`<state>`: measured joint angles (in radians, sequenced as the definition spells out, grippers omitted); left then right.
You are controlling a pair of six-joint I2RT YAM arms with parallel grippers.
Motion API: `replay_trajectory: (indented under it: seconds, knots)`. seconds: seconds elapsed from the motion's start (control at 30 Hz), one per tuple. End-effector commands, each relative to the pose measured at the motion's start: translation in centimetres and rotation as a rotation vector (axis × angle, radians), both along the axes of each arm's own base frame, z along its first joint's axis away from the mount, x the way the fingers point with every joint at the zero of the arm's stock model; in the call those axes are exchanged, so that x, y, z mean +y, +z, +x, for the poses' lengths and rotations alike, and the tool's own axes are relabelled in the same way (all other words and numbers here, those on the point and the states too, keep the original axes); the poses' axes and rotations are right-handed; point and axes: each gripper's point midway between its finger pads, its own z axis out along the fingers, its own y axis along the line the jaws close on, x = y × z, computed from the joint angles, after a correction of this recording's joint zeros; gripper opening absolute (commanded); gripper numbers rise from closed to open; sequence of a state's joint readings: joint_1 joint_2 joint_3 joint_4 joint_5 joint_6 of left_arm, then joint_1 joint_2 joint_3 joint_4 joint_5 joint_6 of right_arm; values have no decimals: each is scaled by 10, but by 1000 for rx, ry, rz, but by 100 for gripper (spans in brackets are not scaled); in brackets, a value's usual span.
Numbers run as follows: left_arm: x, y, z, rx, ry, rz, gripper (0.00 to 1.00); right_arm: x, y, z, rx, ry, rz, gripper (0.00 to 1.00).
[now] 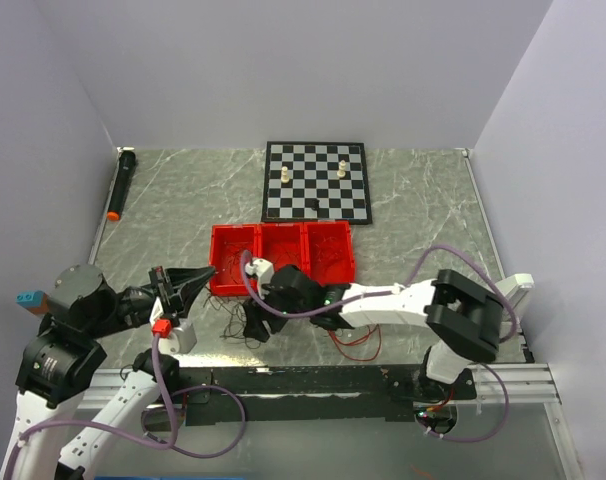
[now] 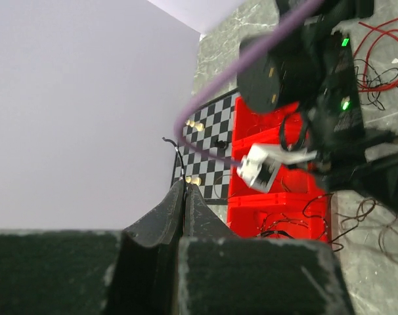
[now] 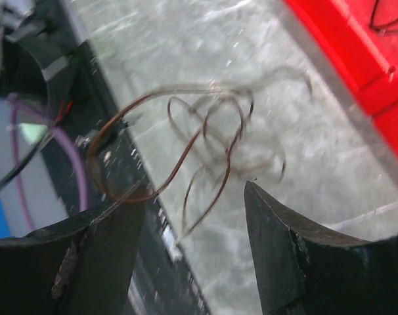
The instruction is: Untangle the cables
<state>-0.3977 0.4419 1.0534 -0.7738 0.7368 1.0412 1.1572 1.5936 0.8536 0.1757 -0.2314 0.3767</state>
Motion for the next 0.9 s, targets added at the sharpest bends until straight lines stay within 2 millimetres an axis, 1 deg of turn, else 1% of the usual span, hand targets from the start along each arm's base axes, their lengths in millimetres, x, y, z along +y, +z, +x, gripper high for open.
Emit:
replay_trajectory:
  seconds: [0.0, 0.17, 0.27, 0.3, 0.43, 0.47, 0.57, 0.7, 0.8, 0.87]
  knots:
    - [11, 16, -32, -132, -37, 20, 3, 19, -3, 27, -23, -59, -33, 67]
    - [16, 6, -36, -156, -17, 28, 2, 24, -6, 27, -9, -37, -39, 65]
    - [17, 1, -36, -153, -14, 45, 1, 25, -10, 29, 10, -40, -57, 61]
    - [18, 0, -36, -150, -9, 45, 1, 26, -10, 29, 12, -39, -59, 58]
    - [18, 1, -34, -145, 1, 42, 1, 28, -14, 29, 39, -44, -80, 33]
    - [19, 1, -34, -149, 6, 40, 1, 27, -14, 28, 48, -41, -82, 31]
    - [21, 0, -33, -154, 21, 41, 1, 22, -15, 23, 59, -32, -81, 34]
    - [25, -3, -31, -169, 43, 49, 1, 10, -20, 17, 80, -36, -101, 49]
    - [26, -7, -31, -175, 49, 61, 1, 4, -22, 11, 97, -37, -114, 56]
    - [28, -8, -31, -175, 57, 62, 1, 1, -23, 11, 103, -42, -121, 58]
